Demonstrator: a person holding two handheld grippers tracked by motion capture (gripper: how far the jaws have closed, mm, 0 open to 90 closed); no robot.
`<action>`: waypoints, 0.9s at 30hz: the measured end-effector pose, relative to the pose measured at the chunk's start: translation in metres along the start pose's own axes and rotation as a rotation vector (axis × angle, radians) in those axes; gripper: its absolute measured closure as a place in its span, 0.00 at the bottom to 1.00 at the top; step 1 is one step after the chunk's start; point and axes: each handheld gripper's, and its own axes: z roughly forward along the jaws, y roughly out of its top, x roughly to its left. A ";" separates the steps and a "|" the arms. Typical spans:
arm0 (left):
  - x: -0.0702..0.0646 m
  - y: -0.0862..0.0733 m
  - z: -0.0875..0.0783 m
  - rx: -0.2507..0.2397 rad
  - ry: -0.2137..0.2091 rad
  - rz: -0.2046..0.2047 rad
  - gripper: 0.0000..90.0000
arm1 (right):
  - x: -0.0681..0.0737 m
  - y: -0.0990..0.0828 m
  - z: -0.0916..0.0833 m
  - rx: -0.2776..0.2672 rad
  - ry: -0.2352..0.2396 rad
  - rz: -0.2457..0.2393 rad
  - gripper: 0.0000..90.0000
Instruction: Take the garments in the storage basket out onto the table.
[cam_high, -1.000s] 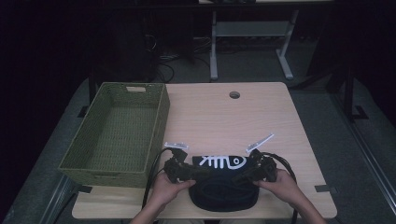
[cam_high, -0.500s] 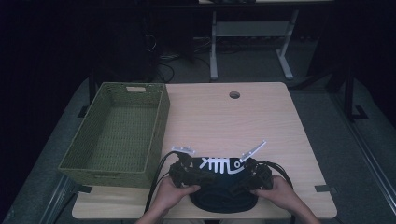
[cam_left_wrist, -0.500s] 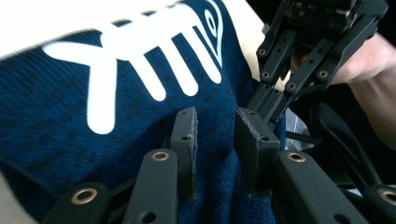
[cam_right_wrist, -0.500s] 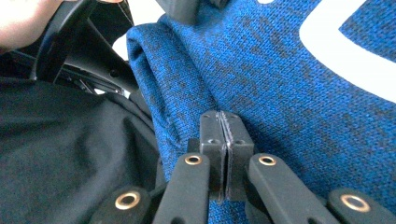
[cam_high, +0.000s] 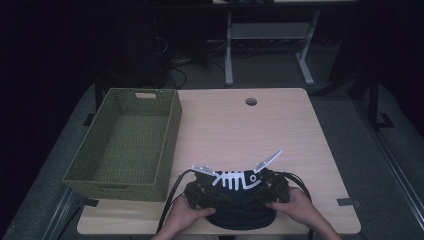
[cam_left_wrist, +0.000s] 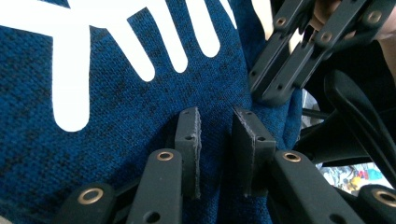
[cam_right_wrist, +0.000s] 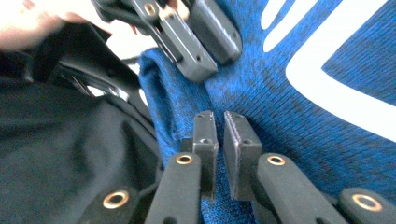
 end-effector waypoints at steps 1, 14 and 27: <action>0.001 0.000 0.000 -0.001 -0.001 -0.002 0.80 | 0.001 0.000 0.003 0.016 -0.010 -0.004 0.90; -0.009 -0.006 -0.008 -0.028 0.005 0.014 0.81 | -0.001 -0.006 0.012 0.041 -0.042 0.002 0.97; -0.012 -0.014 -0.002 -0.020 0.051 0.046 0.83 | 0.005 0.031 -0.006 -0.100 -0.066 -0.007 0.96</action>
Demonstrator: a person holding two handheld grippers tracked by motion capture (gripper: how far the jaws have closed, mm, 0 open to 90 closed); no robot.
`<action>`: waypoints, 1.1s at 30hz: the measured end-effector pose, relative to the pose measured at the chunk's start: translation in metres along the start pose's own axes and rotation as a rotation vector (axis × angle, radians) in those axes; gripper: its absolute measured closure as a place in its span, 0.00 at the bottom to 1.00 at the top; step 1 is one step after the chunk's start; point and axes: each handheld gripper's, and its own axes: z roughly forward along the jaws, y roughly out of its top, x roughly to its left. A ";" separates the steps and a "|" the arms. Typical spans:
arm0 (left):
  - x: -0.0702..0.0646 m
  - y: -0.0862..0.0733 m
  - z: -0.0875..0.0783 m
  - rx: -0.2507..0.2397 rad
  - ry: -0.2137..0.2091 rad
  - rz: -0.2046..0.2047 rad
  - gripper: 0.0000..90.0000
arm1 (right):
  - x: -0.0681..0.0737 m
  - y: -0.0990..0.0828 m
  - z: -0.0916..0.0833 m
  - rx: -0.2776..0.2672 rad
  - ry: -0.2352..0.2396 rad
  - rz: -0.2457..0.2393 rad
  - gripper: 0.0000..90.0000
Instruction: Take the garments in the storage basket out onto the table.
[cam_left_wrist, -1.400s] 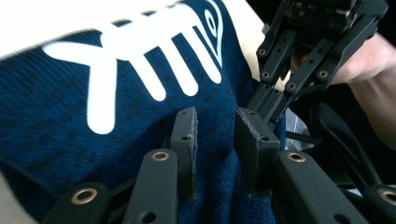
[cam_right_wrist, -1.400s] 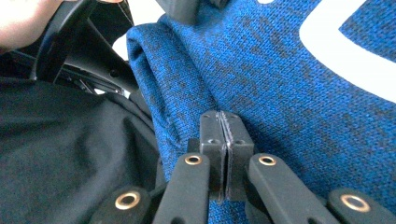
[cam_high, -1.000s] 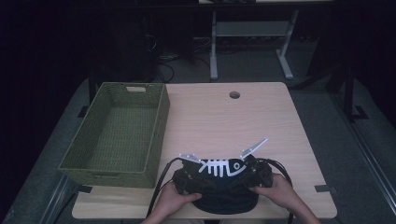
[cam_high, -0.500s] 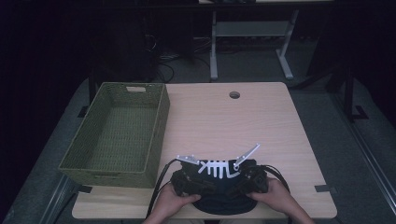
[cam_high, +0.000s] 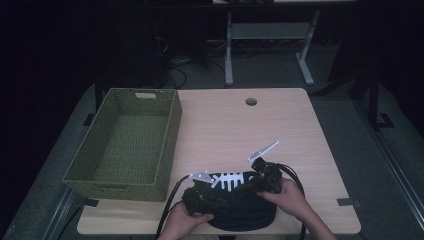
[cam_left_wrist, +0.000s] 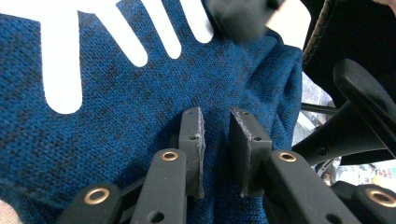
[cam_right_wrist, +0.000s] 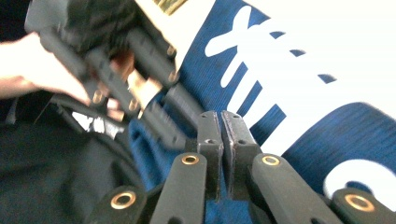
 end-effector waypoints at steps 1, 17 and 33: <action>0.000 0.000 0.000 0.003 0.001 0.004 0.83 | -0.002 0.003 0.000 -0.008 -0.007 0.007 0.96; 0.000 0.001 0.002 0.009 0.012 0.010 0.83 | -0.030 0.002 0.020 0.001 -0.047 0.095 1.00; 0.013 0.014 0.006 -0.025 0.049 -0.003 0.84 | -0.047 0.014 0.016 -0.002 -0.074 0.118 1.00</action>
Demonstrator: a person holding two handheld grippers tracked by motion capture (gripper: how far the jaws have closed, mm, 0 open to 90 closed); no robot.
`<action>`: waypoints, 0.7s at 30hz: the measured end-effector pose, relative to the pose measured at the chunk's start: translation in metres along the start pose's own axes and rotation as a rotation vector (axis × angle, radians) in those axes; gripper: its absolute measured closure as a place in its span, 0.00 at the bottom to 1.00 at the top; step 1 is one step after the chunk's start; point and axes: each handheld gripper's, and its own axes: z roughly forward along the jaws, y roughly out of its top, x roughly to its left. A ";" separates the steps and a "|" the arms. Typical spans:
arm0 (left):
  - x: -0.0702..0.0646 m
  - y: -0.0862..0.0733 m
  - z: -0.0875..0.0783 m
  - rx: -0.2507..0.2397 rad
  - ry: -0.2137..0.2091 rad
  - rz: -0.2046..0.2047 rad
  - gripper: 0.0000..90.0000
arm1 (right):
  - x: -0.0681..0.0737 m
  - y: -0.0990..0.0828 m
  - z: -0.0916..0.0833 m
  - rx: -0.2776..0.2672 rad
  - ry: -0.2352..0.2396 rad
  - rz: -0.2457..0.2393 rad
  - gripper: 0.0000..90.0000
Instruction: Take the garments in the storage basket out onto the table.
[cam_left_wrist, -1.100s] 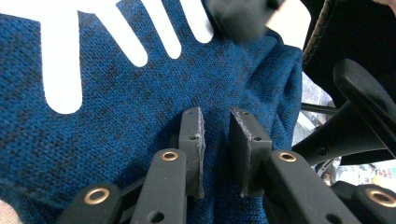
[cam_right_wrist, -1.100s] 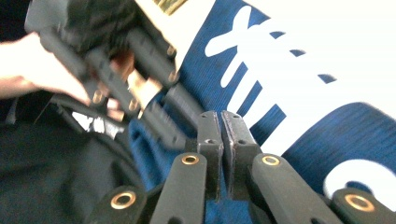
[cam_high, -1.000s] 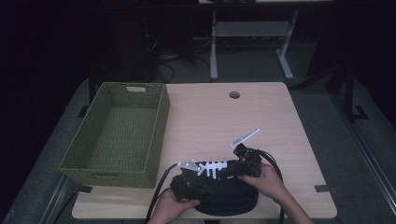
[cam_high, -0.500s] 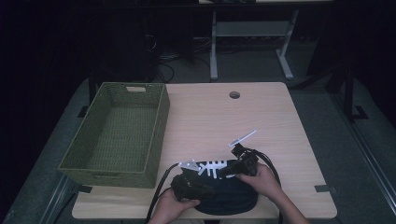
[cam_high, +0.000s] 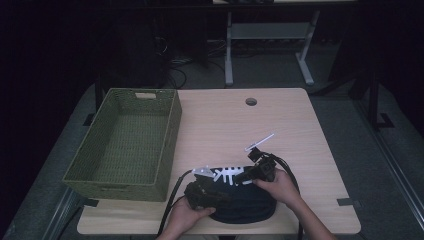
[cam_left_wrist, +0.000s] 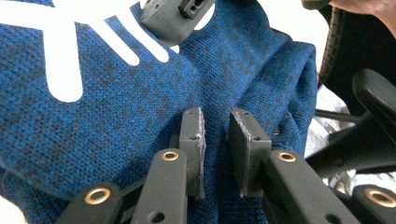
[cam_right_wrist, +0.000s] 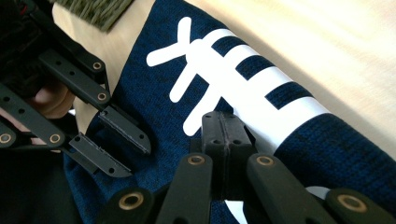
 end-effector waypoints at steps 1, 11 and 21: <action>0.001 0.001 0.000 -0.005 0.003 -0.002 0.84 | -0.003 0.001 0.000 -0.008 0.006 0.010 1.00; 0.020 0.020 0.005 -0.037 0.052 -0.035 0.84 | -0.024 0.011 -0.007 -0.074 -0.019 0.061 1.00; 0.019 0.020 0.006 -0.031 0.055 -0.031 0.84 | -0.013 0.033 -0.021 -0.122 -0.048 0.044 0.93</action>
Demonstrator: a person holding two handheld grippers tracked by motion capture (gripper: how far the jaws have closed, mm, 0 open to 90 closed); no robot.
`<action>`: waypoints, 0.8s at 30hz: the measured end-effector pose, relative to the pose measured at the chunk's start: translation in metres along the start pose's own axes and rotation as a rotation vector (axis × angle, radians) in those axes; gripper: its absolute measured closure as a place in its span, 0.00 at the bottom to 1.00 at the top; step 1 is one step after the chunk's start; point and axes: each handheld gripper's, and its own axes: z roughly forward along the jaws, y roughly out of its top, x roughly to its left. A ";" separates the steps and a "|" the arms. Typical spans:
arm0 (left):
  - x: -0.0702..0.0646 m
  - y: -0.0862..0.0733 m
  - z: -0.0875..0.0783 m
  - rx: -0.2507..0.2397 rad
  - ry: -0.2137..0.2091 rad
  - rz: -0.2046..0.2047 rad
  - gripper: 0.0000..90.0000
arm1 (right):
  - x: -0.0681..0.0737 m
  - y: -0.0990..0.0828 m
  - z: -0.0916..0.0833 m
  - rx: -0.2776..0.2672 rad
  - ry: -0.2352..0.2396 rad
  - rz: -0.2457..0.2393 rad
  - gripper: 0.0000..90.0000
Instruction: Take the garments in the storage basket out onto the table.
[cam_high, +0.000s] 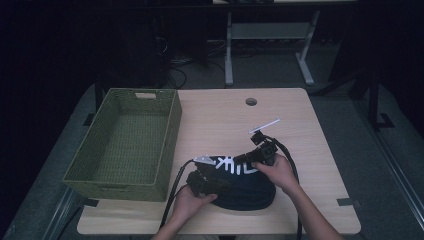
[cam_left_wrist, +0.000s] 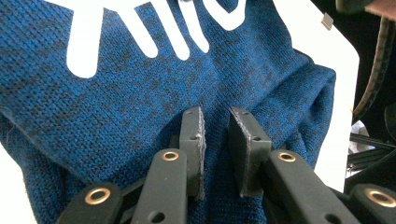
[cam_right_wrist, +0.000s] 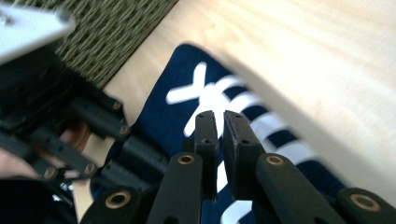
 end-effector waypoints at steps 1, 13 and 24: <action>0.000 0.000 0.000 -0.001 0.000 0.000 0.84 | -0.002 0.002 0.001 -0.004 0.004 0.009 0.94; 0.001 -0.001 0.000 -0.009 -0.007 -0.005 0.84 | -0.020 -0.001 0.018 0.046 -0.010 0.070 0.99; 0.001 -0.002 0.000 -0.015 -0.008 -0.011 0.83 | 0.017 0.023 0.027 0.044 0.007 -0.016 0.93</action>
